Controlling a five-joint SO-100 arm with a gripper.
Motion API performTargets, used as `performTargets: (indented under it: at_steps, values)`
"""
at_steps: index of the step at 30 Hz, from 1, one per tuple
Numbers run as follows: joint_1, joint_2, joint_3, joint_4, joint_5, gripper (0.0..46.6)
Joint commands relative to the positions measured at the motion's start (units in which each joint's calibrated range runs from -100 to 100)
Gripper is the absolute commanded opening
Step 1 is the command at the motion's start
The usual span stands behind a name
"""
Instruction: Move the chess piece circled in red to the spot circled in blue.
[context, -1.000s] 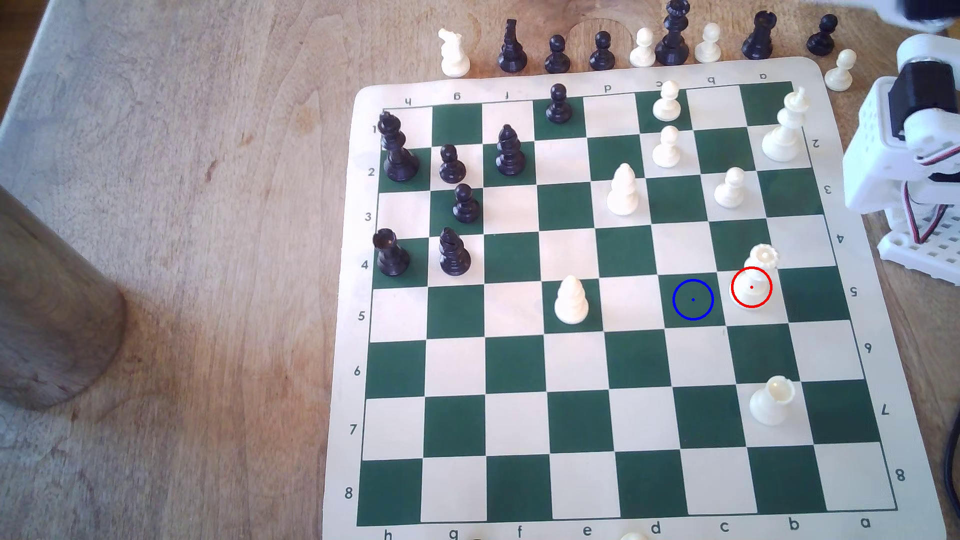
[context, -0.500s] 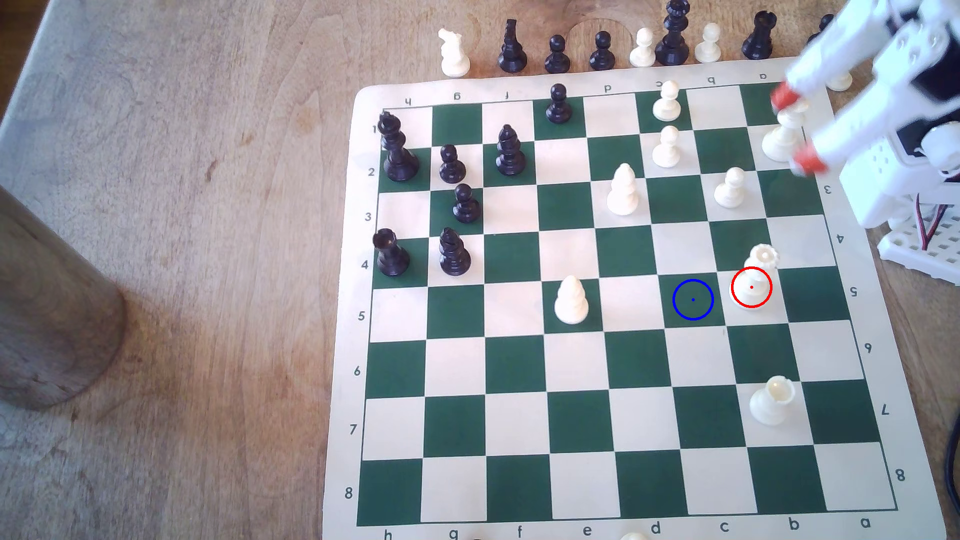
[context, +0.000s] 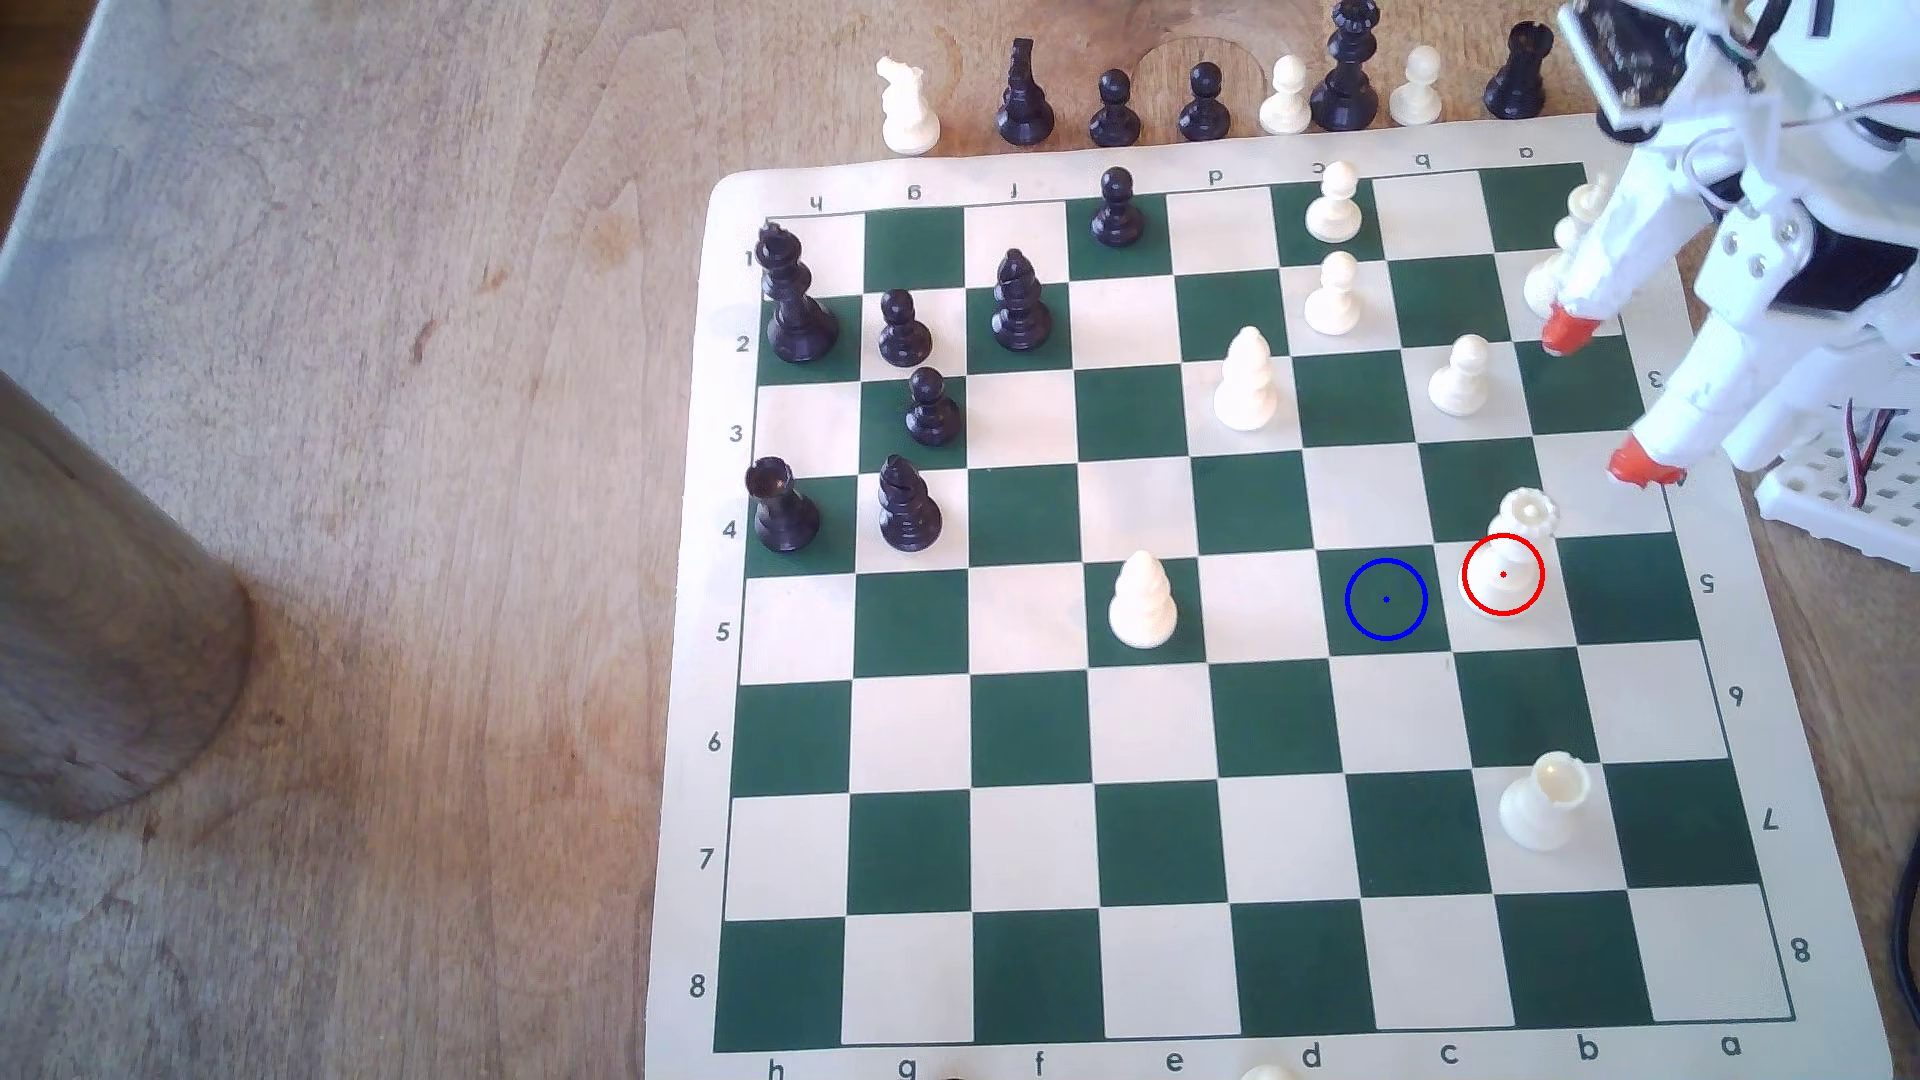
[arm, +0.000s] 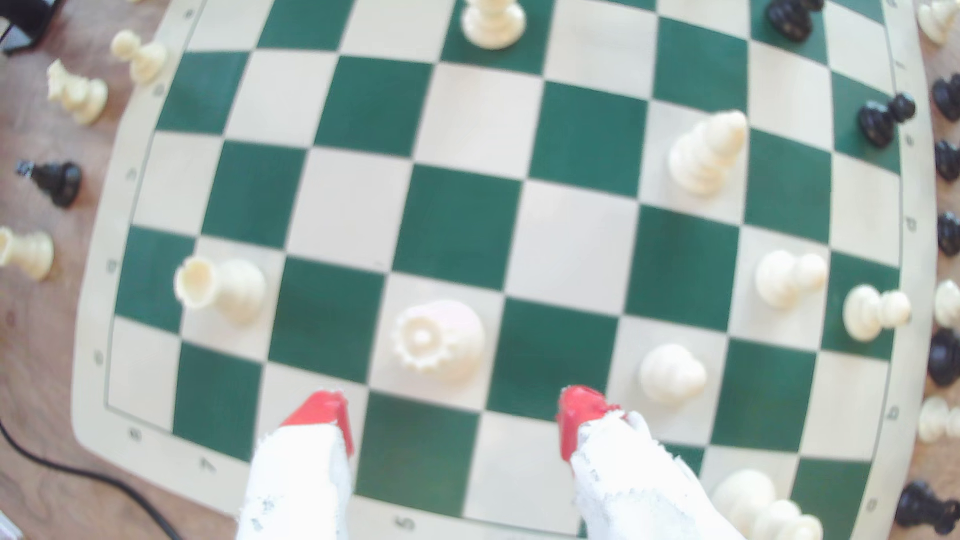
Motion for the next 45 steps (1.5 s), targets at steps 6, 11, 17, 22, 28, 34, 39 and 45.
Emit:
performTargets:
  at_steps: [6,11,17,22,28,34,39,45]
  values:
    - [-4.1,4.6,5.4,-7.5,-2.1,18.8]
    - [-6.4,5.6,7.1,-9.1,-2.7,16.8]
    - [-8.5,10.1,7.6,-9.3,-2.8,16.5]
    - [-9.1,13.5,8.8,-11.5,-2.8,16.6]
    - [-8.8,14.8,10.8,-15.6,-3.2,16.1]
    - [-8.5,15.0,10.9,-19.0,-3.4,15.6]
    - [-7.9,15.7,11.0,-21.1,-3.4,15.2]
    - [-6.8,16.0,11.8,-22.8,-3.3,14.9]
